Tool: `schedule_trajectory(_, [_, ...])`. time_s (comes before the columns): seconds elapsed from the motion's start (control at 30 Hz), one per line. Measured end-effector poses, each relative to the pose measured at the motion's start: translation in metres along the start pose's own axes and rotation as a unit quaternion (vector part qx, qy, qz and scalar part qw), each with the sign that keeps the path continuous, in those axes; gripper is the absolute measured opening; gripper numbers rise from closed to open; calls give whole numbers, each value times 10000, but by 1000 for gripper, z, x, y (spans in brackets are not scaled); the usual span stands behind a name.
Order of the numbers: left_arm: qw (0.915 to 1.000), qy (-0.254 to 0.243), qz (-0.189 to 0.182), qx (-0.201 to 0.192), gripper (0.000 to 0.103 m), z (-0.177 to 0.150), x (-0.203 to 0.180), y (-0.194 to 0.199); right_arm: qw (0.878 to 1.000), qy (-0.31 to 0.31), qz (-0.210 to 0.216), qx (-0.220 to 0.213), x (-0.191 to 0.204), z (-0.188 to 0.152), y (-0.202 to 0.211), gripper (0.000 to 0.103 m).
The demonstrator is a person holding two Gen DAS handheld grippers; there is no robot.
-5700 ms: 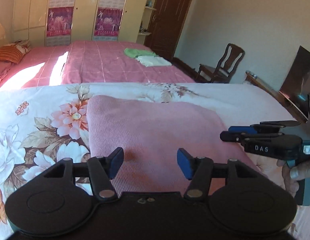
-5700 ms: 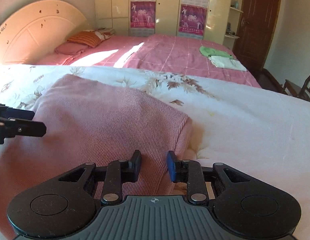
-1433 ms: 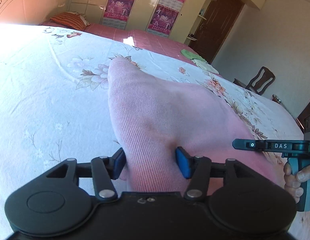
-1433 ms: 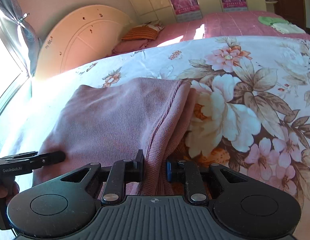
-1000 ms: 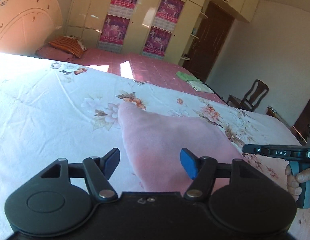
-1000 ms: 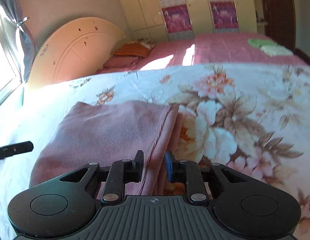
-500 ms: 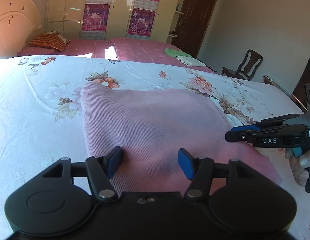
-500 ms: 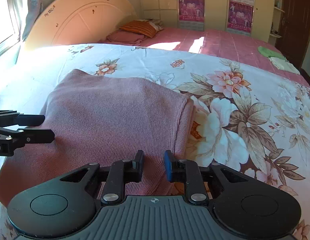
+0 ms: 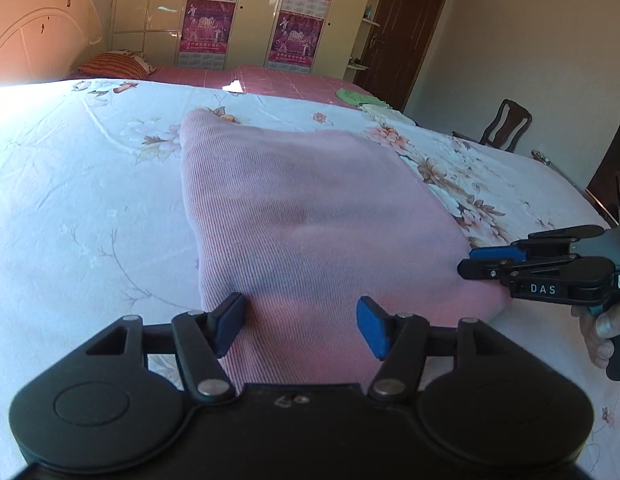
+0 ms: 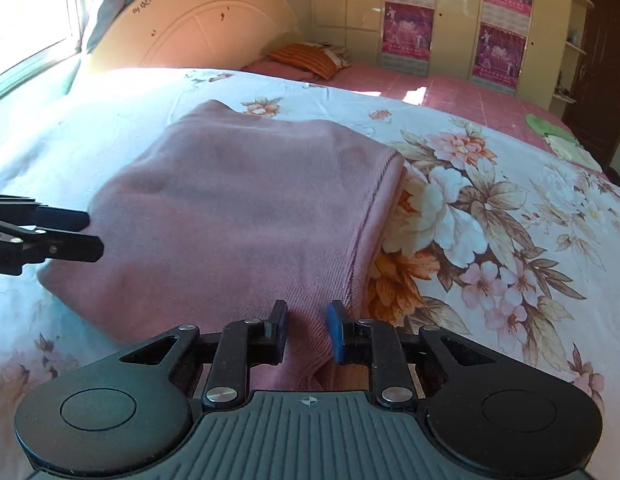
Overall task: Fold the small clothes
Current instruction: 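Release the folded sweatshirt and lift both tools away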
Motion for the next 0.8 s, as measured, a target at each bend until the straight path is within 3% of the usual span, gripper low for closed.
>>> schedule_trajectory(0.07, [9999,-99,102,56,61,-4,-5,0,9998,-39,-185,-10,-7,-2,-2,21])
schedule_trajectory(0.13, [9994,-185,255,155,61,-10,-9,3,9987,-508,-8,79,-21,-5,1,22])
schedule_trajectory(0.2, [9981,-304,484,228,62,-18,-13,6,9968,-794,-26,111,-29,-7,4,32])
schedule_trajectory(0.27, [9958,-361,747,377,74,-24,-16,11,9949,-985,-136,139,-33,-9,11,42])
schedule_trajectory(0.33, [9965,-137,771,288,77,-31,-20,25,9924,-1220,-125,1,-32,-11,32,42])
schedule_trajectory(0.37, [9965,-55,800,215,85,-35,-21,35,9923,-1230,-72,-109,-30,-15,45,42])
schedule_trajectory(0.5, [9935,112,1116,214,92,-52,-34,62,9905,-1371,8,-82,-21,-44,80,45])
schedule_trajectory(0.53, [9922,148,1219,209,98,-56,-39,73,9897,-1428,-8,-110,-20,-50,88,61])
schedule_trajectory(0.57, [9911,160,1309,181,101,-59,-45,82,9882,-1521,-9,-179,-19,-59,102,85])
schedule_trajectory(0.6, [9905,154,1361,128,102,-61,-52,94,9870,-1583,23,-265,-18,-67,115,93])
schedule_trajectory(0.73, [9912,162,1311,-50,103,-64,-83,137,9850,-1686,43,-367,-8,-94,168,103])
schedule_trajectory(0.8, [9904,60,1362,-214,103,-62,-103,160,9848,-1671,28,-467,0,-105,195,103])
Point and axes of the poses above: each gripper's, at about its wrist camera, not at the fingertips, and y roughly against the way its jaws point, x to its left, z to its top, the point moved 5 cm from there along -y, roughly the way its jaws point, and after that the axes turned 14 degrees about -y, right-handed, at the moved point
